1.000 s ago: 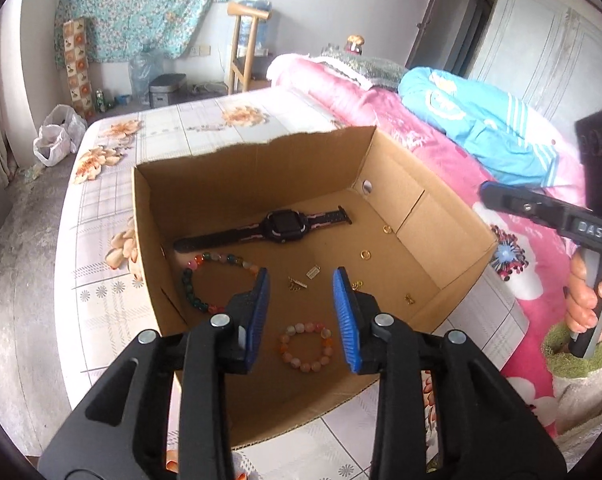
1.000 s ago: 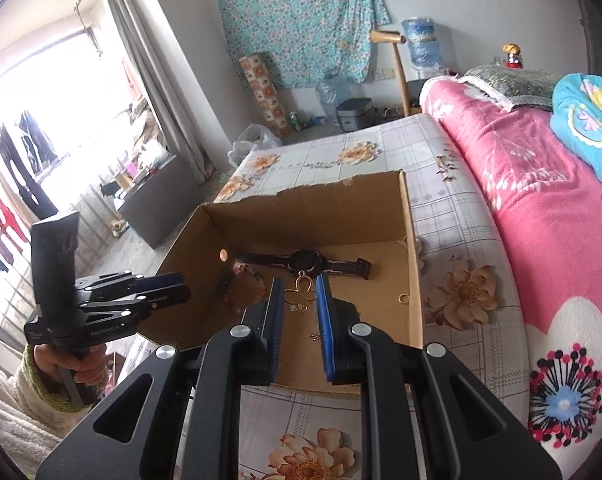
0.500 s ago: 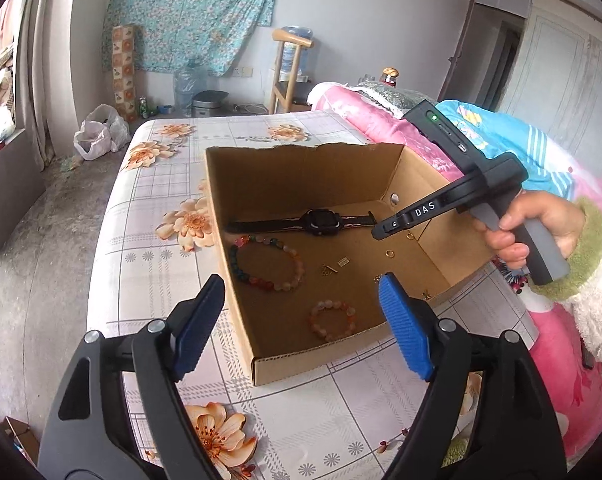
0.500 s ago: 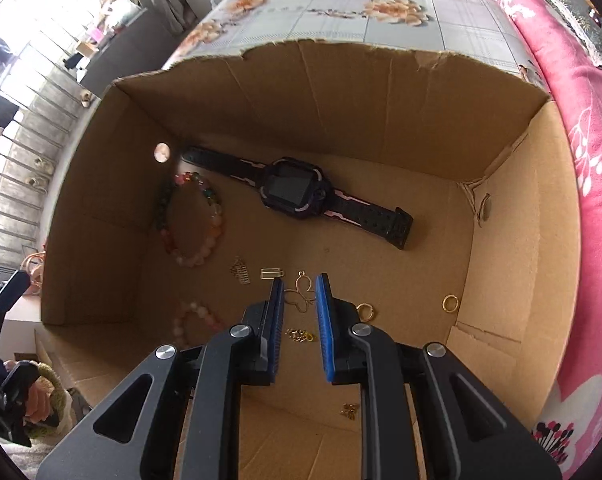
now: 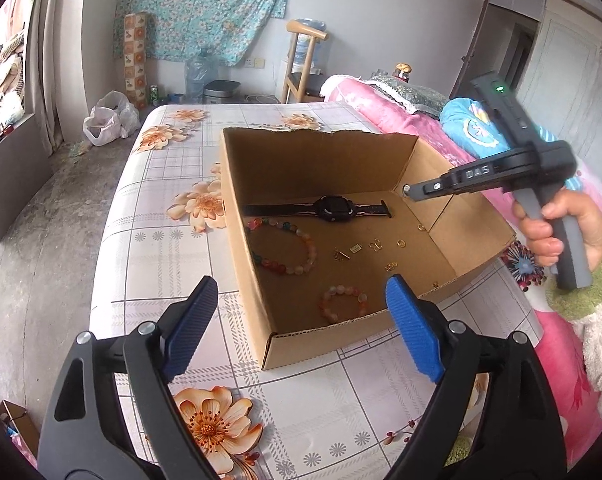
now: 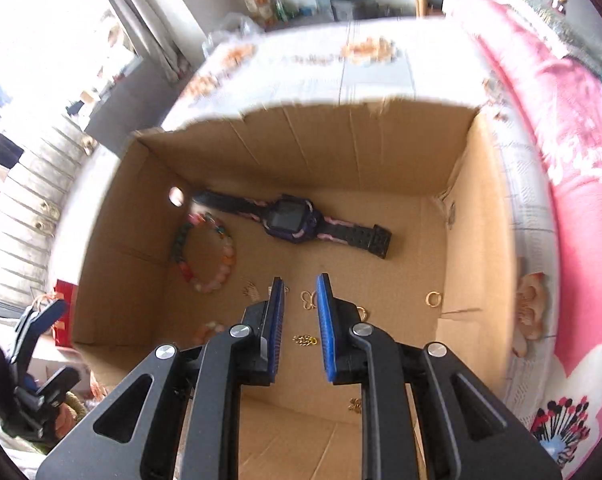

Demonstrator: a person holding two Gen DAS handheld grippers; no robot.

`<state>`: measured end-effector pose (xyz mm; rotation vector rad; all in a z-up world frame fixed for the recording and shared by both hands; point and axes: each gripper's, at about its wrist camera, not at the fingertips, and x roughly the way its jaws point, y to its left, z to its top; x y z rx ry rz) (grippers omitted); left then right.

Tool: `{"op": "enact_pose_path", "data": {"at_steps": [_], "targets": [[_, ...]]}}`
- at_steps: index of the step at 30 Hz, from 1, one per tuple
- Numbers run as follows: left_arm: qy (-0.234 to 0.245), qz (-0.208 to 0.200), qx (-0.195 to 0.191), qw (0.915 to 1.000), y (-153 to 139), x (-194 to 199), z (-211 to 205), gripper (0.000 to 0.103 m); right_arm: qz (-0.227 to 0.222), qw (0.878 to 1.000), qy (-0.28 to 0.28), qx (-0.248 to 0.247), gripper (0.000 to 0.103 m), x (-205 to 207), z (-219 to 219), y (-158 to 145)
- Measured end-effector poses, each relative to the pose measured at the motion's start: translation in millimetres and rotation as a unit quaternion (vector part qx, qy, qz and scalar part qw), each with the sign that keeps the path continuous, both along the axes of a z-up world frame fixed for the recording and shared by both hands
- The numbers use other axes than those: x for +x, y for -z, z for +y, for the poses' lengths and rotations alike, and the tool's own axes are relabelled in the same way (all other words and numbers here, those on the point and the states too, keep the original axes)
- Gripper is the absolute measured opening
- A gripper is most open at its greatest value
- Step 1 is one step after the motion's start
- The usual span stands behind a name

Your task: Organize jewelry

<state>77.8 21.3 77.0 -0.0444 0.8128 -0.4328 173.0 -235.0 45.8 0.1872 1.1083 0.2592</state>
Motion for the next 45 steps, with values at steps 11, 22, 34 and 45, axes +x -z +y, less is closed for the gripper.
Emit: {"op": "enact_pose_path", "data": {"at_steps": [11,22,34,45], "targets": [[-0.015,0.047,-0.040,0.9980,21.0,8.3,12.6,0.085,-0.128,0.978,0.142,0.084,0.031,-105.0,-81.3,-25.6],[-0.015,0.083,-0.117,0.9896,36.8,12.6,17.6,0.085,-0.105,0.965,0.188,0.153,0.034,-119.8,-113.1,4.4],[-0.011,0.076,-0.099,0.9922,33.6,2.4,5.7,0.085,-0.063,0.981,0.146,0.113,0.035,-119.6,-85.1,27.5],[-0.012,0.078,-0.097,0.9921,30.3,-7.8,12.1,0.085,-0.063,0.981,0.145,0.110,0.035,-132.5,-82.5,28.2]]}}
